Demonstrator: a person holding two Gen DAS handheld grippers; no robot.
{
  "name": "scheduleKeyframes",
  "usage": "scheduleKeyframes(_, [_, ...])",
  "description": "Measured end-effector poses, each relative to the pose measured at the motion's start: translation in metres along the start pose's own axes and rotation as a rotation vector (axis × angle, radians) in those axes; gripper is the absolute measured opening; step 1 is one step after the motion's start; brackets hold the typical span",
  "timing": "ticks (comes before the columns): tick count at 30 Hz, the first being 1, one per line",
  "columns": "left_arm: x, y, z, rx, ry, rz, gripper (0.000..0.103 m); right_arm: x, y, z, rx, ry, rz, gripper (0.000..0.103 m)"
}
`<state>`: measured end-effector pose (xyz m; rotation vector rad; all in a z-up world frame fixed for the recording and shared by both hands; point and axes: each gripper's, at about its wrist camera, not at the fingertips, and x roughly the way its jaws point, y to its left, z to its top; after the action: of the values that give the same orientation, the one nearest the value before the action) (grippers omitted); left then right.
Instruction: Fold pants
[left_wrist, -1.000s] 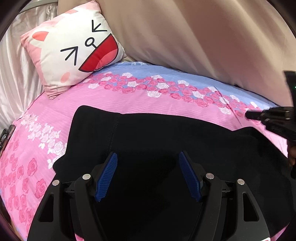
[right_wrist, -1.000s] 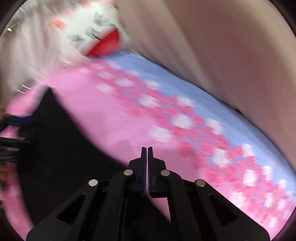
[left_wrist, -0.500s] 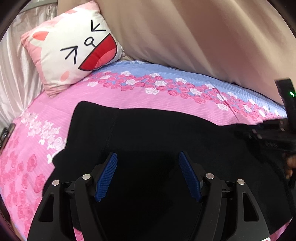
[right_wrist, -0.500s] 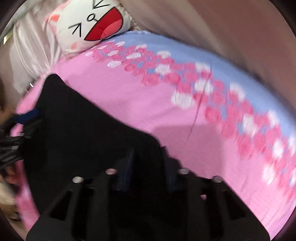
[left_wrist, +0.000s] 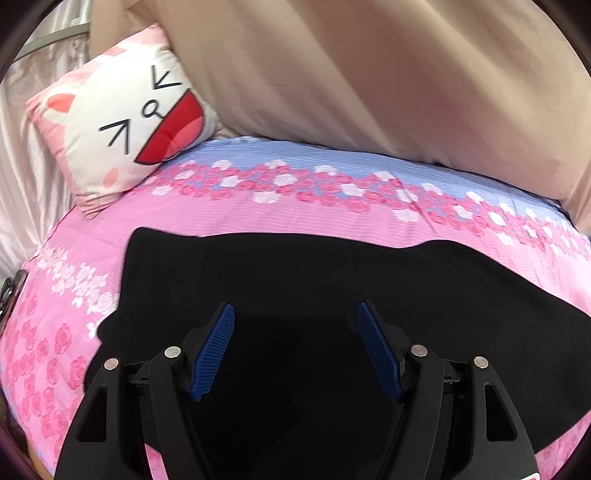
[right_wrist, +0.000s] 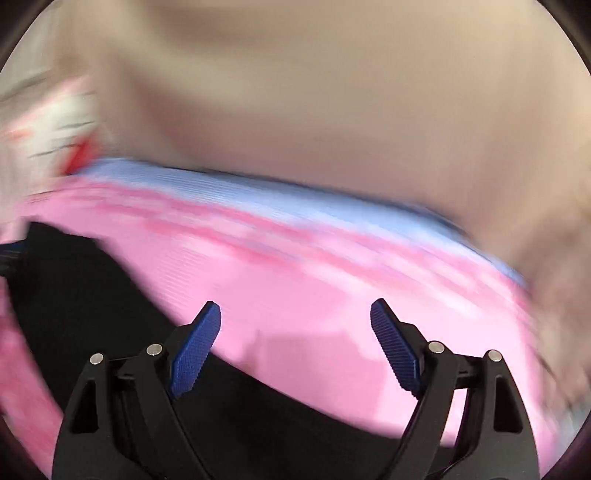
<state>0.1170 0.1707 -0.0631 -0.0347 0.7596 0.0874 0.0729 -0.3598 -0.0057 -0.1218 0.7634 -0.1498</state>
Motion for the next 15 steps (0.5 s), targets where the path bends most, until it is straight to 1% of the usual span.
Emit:
scheduleKeyframes(1, [0.0, -0.007, 0.002, 0.004, -0.005, -0.009, 0.067, -0.003, -0.042, -0.021, 0.064, 0.05, -0.069, 0.075])
scheduleKeyframes(2, [0.0, -0.014, 0.004, 0.009, -0.009, -0.014, 0.067, -0.004, -0.074, -0.037, 0.123, 0.084, -0.093, 0.074])
scheduleKeyframes(3, [0.001, -0.022, 0.006, 0.014, -0.013, -0.017, 0.067, -0.005, -0.105, -0.056, 0.186, 0.108, -0.101, 0.074])
scheduleKeyframes(4, [0.002, -0.032, 0.008, 0.019, -0.014, -0.022, 0.067, -0.003, -0.128, -0.072, 0.236, 0.127, -0.09, 0.074])
scheduleKeyframes(6, [0.005, -0.052, 0.011, 0.024, -0.01, -0.026, 0.067, 0.001, -0.149, -0.09, 0.272, 0.15, -0.055, 0.074])
scheduleKeyframes(8, [0.004, -0.066, 0.011, 0.023, -0.008, -0.036, 0.067, 0.006, -0.154, -0.101, 0.249, 0.154, -0.019, 0.074])
scheduleKeyframes(9, [0.002, -0.076, 0.011, 0.026, -0.006, -0.038, 0.067, 0.009, -0.153, -0.102, 0.235, 0.152, -0.015, 0.074])
scheduleKeyframes(11, [0.001, -0.088, 0.01, 0.041, -0.003, -0.035, 0.07, 0.018, -0.145, -0.101, 0.206, 0.147, 0.024, 0.058])
scheduleKeyframes(12, [-0.001, -0.094, 0.009, 0.05, -0.004, -0.03, 0.071, 0.022, -0.141, -0.103, 0.195, 0.159, 0.055, 0.044])
scheduleKeyframes(13, [-0.002, -0.1, 0.008, 0.058, -0.007, -0.021, 0.071, 0.028, -0.138, -0.102, 0.181, 0.175, 0.067, 0.019])
scheduleKeyframes(14, [-0.003, -0.104, 0.008, 0.064, -0.007, -0.017, 0.071, 0.033, -0.132, -0.102, 0.144, 0.181, 0.047, 0.013])
scheduleKeyframes(15, [-0.004, -0.108, 0.008, 0.069, -0.007, -0.012, 0.071, 0.03, -0.127, -0.099, 0.119, 0.165, 0.038, 0.01])
